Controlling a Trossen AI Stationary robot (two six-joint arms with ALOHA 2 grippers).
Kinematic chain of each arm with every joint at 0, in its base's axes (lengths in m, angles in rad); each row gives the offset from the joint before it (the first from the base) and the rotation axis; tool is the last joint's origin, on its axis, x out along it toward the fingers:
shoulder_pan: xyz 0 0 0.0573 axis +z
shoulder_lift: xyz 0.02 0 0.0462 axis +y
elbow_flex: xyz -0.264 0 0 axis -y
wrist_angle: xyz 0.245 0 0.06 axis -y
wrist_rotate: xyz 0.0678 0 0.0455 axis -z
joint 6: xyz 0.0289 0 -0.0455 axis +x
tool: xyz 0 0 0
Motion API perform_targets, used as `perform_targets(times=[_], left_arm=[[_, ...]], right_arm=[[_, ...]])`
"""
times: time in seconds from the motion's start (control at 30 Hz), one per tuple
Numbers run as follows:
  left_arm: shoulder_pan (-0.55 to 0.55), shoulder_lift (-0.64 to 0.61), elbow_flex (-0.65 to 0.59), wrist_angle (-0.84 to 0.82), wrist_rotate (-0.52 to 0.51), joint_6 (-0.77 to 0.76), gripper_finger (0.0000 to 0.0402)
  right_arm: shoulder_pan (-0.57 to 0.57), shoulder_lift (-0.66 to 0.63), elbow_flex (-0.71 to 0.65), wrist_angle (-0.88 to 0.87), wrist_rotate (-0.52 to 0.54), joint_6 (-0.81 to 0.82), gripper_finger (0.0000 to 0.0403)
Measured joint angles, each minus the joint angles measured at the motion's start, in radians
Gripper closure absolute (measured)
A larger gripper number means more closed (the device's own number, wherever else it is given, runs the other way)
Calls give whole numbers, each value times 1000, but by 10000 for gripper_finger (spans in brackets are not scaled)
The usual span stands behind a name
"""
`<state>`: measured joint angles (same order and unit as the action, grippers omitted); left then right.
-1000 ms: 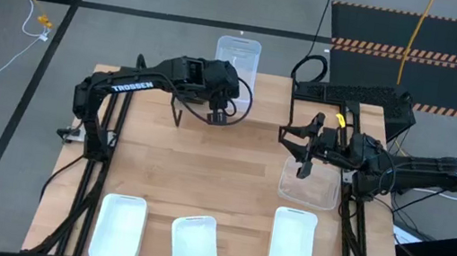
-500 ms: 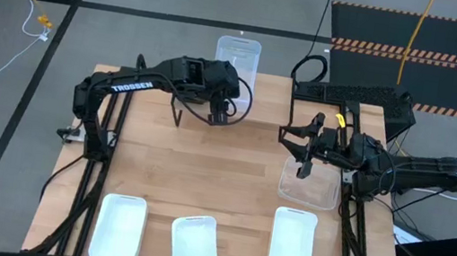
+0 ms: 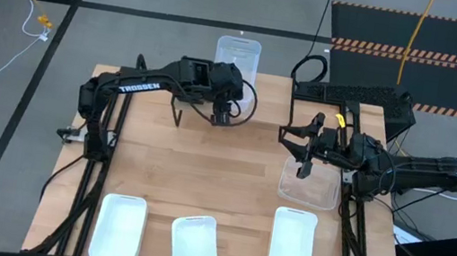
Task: Stack baskets on shelf by color
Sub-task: Stack the left transparent bin on top of the other transparent bin on the shelf
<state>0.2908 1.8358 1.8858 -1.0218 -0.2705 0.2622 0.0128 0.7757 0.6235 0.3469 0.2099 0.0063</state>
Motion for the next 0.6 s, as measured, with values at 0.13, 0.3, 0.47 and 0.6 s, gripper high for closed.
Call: perform_targets(times=[0.13, 0.3, 0.47, 0.6], left_arm=[[2, -3, -1, 48, 0, 20, 224], [12, -3, -1, 81, 15, 36, 279], [25, 9, 0, 74, 80, 42, 339], [21, 9, 0, 74, 87, 57, 357]], right_arm=[[0, 0, 0, 0, -1, -4, 248], [0, 0, 0, 0, -1, -18, 248], [0, 0, 0, -1, -1, -19, 248], [0, 0, 0, -1, -1, -18, 248]])
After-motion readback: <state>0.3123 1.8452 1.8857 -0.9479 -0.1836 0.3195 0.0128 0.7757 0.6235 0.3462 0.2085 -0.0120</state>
